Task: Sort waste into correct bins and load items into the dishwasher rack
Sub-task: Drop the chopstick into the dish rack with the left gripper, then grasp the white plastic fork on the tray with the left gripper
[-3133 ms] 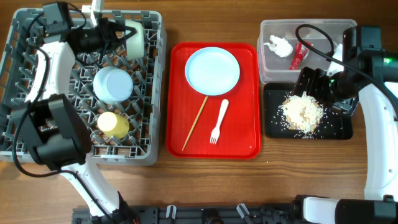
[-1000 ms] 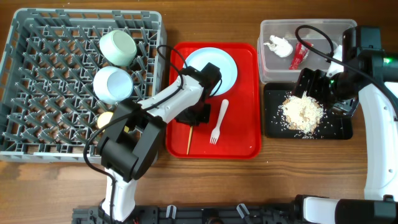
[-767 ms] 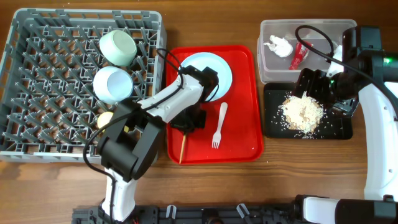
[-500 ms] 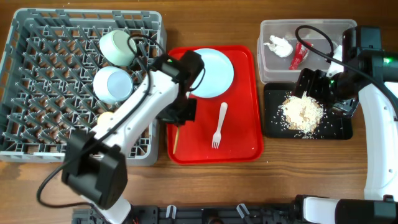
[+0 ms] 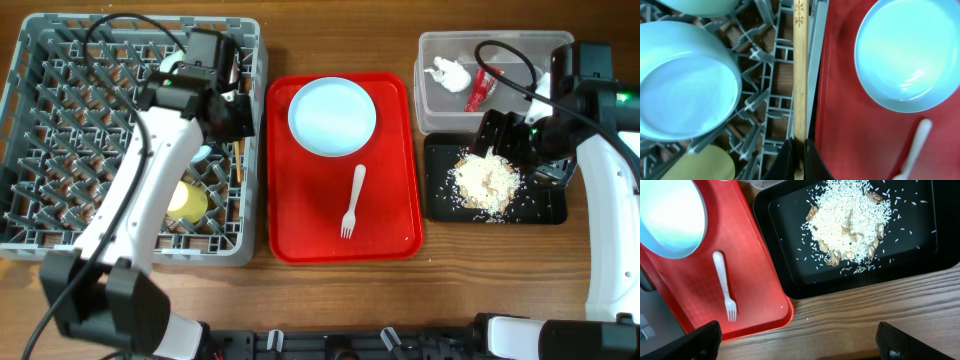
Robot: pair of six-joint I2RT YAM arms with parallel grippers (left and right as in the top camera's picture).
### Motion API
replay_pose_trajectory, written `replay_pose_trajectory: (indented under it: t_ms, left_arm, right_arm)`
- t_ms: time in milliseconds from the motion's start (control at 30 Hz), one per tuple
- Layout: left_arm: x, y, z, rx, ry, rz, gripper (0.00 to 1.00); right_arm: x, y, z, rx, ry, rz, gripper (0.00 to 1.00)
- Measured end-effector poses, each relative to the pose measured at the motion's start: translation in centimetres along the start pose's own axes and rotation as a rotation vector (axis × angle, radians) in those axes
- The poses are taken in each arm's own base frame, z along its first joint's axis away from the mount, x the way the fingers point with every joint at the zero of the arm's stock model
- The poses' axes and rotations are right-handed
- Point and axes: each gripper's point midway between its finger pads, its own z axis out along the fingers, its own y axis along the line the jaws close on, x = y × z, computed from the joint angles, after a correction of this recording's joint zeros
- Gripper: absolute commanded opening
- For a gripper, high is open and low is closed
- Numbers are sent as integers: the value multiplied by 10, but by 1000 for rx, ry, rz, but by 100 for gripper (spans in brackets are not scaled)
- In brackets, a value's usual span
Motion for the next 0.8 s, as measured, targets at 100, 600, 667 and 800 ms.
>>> replay_pose_trajectory:
  t_ms: [100, 600, 667, 800]
  left_arm:
    - [1, 3, 30, -34, 53, 32, 4]
    - [17, -39, 33, 146, 123, 66, 84]
    - [39, -93, 19, 245, 139, 145, 84]
    - [84, -170, 29, 294, 175, 294, 83]
  right_arm:
    - [0, 0, 0, 0, 0, 0, 100]
    - [0, 0, 0, 0, 1, 0, 100]
    - [0, 0, 0, 0, 0, 0, 100]
    - [0, 0, 0, 0, 0, 0, 100]
